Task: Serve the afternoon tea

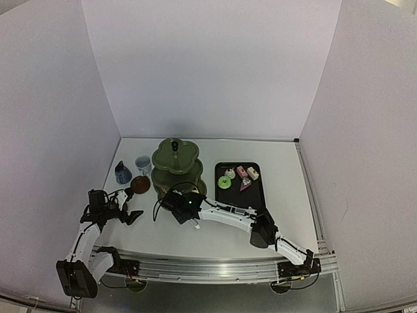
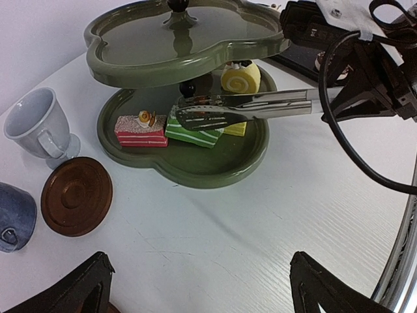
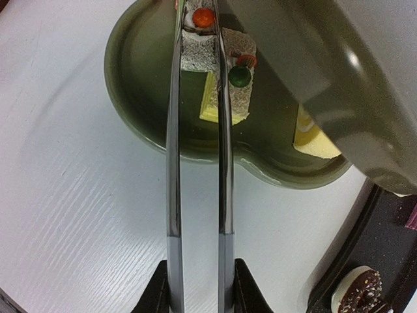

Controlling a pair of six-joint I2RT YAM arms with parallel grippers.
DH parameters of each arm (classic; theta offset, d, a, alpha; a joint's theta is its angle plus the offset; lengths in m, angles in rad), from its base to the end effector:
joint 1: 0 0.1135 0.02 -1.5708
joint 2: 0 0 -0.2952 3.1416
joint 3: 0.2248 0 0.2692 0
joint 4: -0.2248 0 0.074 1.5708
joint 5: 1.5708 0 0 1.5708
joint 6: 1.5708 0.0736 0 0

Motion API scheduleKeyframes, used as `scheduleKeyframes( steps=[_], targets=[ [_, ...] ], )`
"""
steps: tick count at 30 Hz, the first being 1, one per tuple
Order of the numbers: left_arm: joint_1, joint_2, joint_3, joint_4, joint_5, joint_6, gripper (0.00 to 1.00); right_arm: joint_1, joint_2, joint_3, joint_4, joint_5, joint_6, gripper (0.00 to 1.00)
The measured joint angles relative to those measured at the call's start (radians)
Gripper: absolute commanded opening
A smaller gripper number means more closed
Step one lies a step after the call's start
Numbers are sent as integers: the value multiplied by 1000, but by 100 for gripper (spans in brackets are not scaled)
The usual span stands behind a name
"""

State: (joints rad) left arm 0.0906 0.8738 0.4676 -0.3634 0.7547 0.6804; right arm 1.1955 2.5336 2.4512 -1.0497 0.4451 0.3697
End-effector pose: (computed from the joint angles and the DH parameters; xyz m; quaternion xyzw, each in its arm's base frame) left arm 0.1907 -0.0333 0.2025 0.3863 0.7773 -0.1781 0.4635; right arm 0.2452 0.5359 0.1932 -0.3380 0.8912 -0.0031 0.3024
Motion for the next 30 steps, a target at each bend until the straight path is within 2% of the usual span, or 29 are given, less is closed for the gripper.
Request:
scheduleKeyframes(
  steps=[9, 30],
  targets=[
    [0, 0, -6, 8, 0, -2, 95, 17, -39, -87, 36, -1, 1, 0],
    [0, 5, -6, 10, -9, -2, 95, 25, -73, -90, -36, -60, -10, 1]
  ],
)
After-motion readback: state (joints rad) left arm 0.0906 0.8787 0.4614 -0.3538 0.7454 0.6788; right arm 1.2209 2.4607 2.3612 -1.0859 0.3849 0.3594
